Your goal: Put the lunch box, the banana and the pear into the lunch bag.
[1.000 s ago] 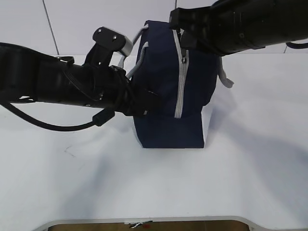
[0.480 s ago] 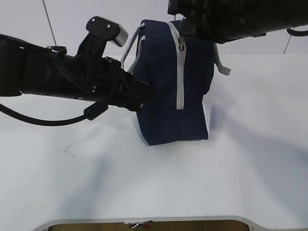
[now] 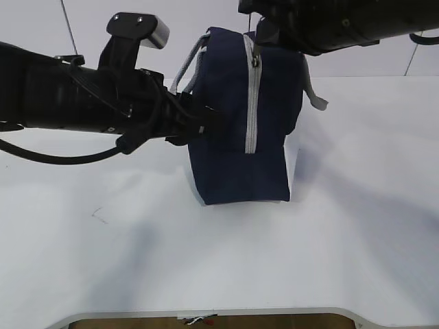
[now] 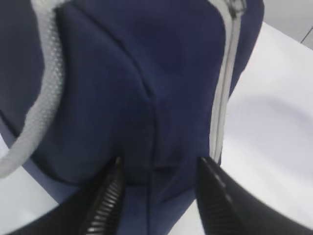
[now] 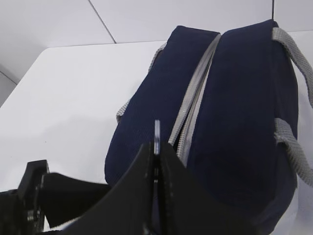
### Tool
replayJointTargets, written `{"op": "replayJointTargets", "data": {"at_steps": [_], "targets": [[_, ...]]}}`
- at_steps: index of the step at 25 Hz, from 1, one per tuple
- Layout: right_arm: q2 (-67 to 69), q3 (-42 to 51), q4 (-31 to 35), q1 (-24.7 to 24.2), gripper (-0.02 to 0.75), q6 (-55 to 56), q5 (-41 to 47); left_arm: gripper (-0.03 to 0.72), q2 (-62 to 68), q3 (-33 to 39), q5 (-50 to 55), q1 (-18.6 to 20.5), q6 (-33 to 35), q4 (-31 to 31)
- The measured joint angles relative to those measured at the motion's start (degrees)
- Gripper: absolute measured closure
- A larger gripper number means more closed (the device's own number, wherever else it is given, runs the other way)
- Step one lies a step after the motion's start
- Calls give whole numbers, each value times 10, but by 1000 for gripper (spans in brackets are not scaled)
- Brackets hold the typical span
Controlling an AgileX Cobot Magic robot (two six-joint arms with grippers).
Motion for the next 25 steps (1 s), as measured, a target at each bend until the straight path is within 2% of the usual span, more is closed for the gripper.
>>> {"op": "replayJointTargets", "data": {"at_steps": [2, 5, 17, 21, 25], "targets": [[0, 0, 0, 0, 726, 0, 0, 301, -5, 0, -2, 0, -1, -7], [0, 0, 0, 0, 726, 0, 0, 276, -14, 0, -3, 0, -2, -13], [4, -10, 5, 0, 725, 0, -1, 279, -15, -33, -12, 0, 17, -24], [4, -10, 5, 0, 725, 0, -1, 363, -12, -41, -11, 0, 19, -36], [5, -10, 5, 0, 725, 0, -1, 543, -9, -43, -19, 0, 19, -38]]}}
